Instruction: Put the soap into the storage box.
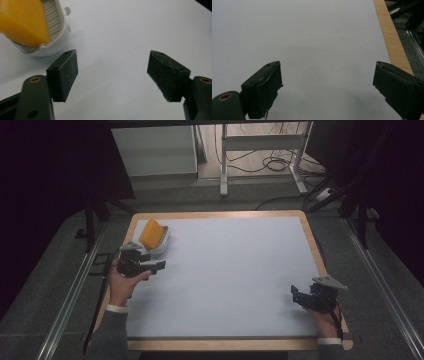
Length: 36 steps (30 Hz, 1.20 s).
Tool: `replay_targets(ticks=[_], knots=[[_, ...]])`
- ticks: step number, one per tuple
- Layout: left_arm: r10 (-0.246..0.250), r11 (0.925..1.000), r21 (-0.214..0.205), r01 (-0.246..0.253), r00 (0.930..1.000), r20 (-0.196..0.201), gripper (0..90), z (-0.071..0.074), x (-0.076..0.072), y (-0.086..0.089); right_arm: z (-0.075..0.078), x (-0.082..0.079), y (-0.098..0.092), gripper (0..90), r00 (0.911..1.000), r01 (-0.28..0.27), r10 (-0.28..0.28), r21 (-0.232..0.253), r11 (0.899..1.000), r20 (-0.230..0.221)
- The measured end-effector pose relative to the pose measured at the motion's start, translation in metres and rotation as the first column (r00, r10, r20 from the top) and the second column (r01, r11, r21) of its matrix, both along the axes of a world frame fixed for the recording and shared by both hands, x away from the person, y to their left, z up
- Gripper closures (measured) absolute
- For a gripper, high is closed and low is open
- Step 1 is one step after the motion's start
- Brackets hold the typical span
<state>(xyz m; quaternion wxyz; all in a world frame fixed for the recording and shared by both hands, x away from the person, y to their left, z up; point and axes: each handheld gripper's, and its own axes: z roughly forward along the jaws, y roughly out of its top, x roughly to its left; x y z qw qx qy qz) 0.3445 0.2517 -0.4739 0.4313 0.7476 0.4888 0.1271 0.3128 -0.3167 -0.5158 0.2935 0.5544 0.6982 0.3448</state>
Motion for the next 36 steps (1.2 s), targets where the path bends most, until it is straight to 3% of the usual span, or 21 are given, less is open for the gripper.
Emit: replay_targets(ticks=[9,12,16,19,36], knots=[[0.000,1.0000,-0.003,0.000,0.9996,-0.029,23.5,-0.024,-0.030,-0.001,0.001,0.000,0.000,8.7,1.0000,0.000,0.000,-0.001,1.000,0.003],[-0.002,0.9998,0.019,0.003,0.9991,-0.042,22.9,-0.032,-0.038,-0.002,0.000,0.000,0.001,8.6,1.0000,-0.004,0.004,-0.004,1.000,0.004],[0.000,0.9989,0.047,0.003,0.9981,-0.062,22.1,-0.040,-0.039,-0.004,0.001,0.000,0.002,8.6,0.9999,-0.009,0.009,-0.004,1.000,0.007],[-0.023,0.9992,0.031,0.026,0.9973,-0.069,21.9,-0.044,-0.036,-0.011,0.002,0.000,0.002,8.6,0.9998,-0.015,0.016,-0.003,1.000,0.011],[-0.036,0.9974,0.059,0.041,0.9954,-0.089,20.4,-0.047,-0.035,-0.014,0.005,-0.001,0.006,8.7,0.9983,-0.049,0.050,-0.011,0.999,0.031]])
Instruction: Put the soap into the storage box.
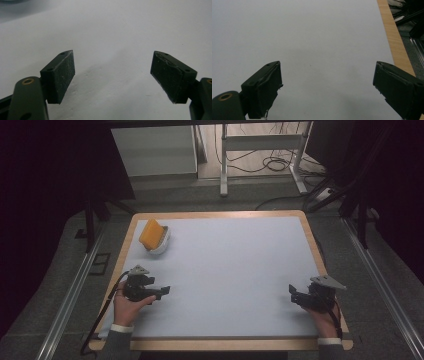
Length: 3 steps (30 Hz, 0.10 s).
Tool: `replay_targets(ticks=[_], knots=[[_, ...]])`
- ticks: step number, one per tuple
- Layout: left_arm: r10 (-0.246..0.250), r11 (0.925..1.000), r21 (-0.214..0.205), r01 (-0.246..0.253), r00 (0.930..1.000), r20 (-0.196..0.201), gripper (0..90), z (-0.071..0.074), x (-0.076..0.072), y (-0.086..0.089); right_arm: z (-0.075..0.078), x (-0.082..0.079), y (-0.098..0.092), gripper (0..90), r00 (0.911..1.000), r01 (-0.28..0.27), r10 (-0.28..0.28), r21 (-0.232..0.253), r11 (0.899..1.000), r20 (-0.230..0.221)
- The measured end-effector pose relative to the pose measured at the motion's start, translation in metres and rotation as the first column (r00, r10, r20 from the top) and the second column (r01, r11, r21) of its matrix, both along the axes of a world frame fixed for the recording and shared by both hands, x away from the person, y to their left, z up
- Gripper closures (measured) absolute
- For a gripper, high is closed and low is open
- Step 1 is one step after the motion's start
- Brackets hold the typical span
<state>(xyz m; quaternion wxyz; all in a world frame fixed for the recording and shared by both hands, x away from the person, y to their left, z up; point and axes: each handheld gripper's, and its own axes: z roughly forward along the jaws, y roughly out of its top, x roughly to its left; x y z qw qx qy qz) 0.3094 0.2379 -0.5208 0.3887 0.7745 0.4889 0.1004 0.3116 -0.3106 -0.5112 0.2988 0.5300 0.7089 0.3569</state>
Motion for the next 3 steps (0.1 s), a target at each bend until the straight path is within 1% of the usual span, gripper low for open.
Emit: replay_targets(ticks=[3], knots=[[0.001,1.0000,0.000,-0.001,1.0000,-0.001,20.0,0.0001,0.0001,0.0004,-0.0003,0.0004,0.0012,8.6,1.0000,-0.003,0.003,-0.006,1.000,0.002]])
